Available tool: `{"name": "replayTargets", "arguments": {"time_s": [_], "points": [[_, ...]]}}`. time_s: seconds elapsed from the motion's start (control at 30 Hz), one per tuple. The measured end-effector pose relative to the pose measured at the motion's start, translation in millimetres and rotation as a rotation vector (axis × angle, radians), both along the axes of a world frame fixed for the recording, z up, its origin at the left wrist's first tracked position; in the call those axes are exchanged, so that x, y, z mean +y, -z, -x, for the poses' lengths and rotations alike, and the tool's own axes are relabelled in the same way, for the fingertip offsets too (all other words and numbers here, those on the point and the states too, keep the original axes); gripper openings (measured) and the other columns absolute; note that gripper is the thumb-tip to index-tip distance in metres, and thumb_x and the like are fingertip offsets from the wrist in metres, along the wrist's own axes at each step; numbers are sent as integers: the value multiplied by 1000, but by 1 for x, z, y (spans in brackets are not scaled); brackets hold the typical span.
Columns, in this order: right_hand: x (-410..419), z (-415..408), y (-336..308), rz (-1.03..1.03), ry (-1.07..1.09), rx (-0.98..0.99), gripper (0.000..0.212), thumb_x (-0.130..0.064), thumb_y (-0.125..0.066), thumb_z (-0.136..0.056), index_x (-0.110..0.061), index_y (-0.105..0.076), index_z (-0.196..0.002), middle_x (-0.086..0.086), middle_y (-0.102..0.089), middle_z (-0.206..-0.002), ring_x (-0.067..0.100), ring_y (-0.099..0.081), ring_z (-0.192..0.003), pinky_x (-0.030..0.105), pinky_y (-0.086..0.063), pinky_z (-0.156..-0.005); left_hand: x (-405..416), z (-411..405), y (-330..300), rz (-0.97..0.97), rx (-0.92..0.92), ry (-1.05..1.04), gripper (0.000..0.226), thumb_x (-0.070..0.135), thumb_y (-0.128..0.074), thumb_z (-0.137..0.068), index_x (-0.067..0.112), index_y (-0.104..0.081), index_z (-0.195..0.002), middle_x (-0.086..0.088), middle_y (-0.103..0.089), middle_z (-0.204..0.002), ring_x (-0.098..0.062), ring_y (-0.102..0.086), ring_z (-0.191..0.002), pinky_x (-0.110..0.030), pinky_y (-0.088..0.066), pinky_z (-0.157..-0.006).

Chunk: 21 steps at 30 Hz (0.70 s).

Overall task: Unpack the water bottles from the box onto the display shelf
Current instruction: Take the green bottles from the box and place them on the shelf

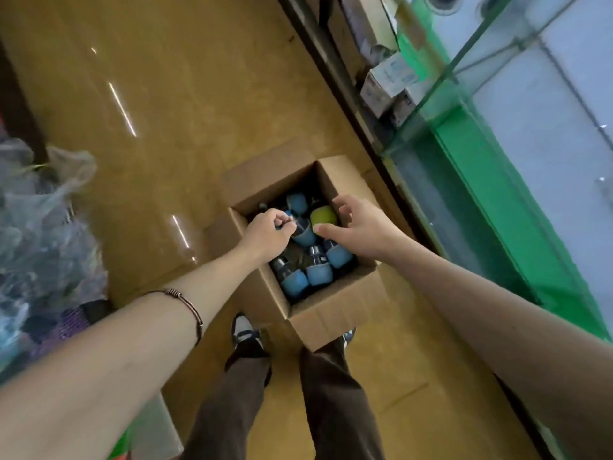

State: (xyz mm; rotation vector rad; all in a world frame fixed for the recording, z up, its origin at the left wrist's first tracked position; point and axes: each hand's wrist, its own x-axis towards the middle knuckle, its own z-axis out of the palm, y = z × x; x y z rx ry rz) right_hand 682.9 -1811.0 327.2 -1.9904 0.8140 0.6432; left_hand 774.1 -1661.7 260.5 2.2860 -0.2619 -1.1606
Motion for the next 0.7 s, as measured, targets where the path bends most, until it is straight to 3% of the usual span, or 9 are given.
{"name": "replayTargets", "arguments": {"time_s": [0.23, 0.57, 0.7], "points": [[-22, 3, 162, 37, 99, 47, 81, -47, -68, -81, -20, -28, -146, 7, -35, -143, 23, -44, -126, 28, -38, -89, -26, -1, 147, -81, 92, -53, 49, 44, -50, -94, 18, -44, -135, -3, -49, -132, -20, -48, -120, -29, -38, -93], [-16, 6, 347, 89, 178, 94, 91, -49, -67, -82, -17, -17, -151, 12, -26, -150, 28, -37, -132, 36, -37, -102, -47, -8, 304, -66, -8, -7, 50, 37, -55, -93, 18, -42, -138, -5, -49, -132, -20, -47, -120, -23, -32, -89], [-12, 0, 396, 140, 180, 102, 97, -53, -67, -80, -22, -10, -151, 15, -21, -151, 36, -29, -137, 47, -34, -108, -52, -13, 342, -31, -69, 24, 50, 33, -57, -92, 20, -42, -138, -7, -48, -133, -18, -46, -122, -24, -33, -96]]}}
